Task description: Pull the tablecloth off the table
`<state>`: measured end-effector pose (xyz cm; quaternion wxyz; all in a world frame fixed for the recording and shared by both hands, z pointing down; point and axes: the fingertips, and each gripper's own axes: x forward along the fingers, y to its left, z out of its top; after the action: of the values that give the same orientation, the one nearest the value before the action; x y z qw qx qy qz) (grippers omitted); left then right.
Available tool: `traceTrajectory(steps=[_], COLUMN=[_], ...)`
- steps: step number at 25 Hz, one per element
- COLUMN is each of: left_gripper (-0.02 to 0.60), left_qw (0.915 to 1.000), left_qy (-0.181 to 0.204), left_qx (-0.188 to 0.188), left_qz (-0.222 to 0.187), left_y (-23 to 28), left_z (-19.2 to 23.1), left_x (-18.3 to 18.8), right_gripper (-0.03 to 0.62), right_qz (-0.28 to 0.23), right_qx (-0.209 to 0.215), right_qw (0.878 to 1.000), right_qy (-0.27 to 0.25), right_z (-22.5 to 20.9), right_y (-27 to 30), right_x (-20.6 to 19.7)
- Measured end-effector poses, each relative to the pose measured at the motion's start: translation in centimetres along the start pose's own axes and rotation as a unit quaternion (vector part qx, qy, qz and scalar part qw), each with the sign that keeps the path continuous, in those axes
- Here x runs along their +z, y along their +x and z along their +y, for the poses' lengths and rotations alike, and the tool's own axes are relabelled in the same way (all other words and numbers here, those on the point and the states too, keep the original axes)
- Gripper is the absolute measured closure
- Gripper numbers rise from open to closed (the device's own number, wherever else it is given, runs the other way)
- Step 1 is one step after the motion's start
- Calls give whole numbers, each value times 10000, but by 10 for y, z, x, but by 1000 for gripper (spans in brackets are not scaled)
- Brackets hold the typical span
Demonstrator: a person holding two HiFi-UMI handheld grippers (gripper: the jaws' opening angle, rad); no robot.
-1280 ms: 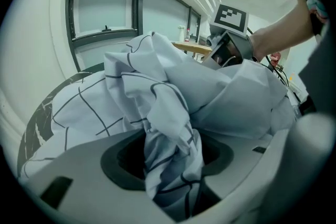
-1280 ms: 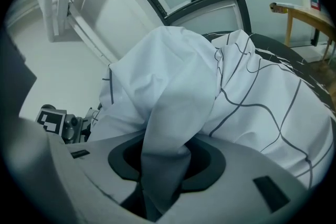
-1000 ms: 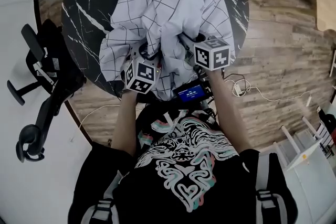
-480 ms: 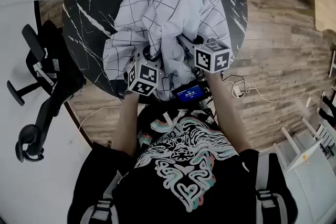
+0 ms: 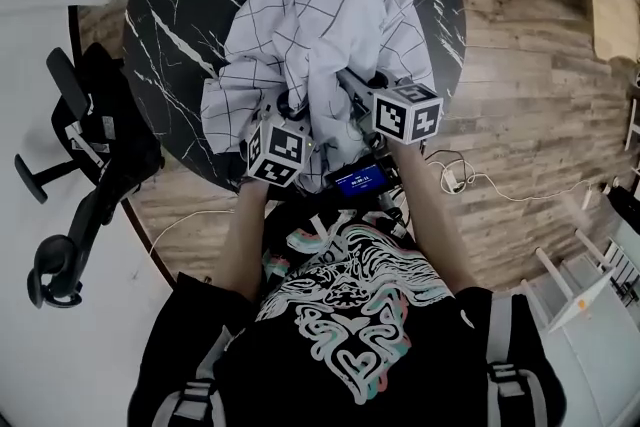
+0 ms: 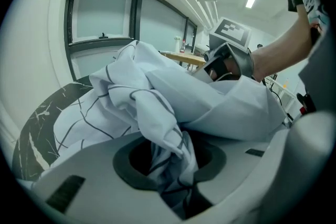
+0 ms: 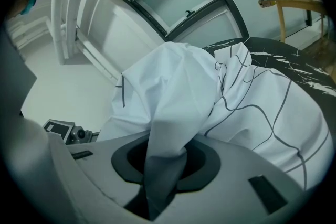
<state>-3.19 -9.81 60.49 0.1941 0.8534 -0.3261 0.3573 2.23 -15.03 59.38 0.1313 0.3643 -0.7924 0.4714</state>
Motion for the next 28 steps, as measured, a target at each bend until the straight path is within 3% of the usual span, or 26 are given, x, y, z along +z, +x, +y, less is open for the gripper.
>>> traceTrajectory(steps=[28], left_gripper=[453], left_qw=[9976], left_qy=[430], left_qx=[235], left_qz=[-498], left_y=[-37], left_z=[-21], left_x=[34], right_gripper=[490], right_qz=[-812], right_qx=[-1], right_qw=[9964], right_qy=[-256], right_z=[38], right_y=[-44], right_x=[18])
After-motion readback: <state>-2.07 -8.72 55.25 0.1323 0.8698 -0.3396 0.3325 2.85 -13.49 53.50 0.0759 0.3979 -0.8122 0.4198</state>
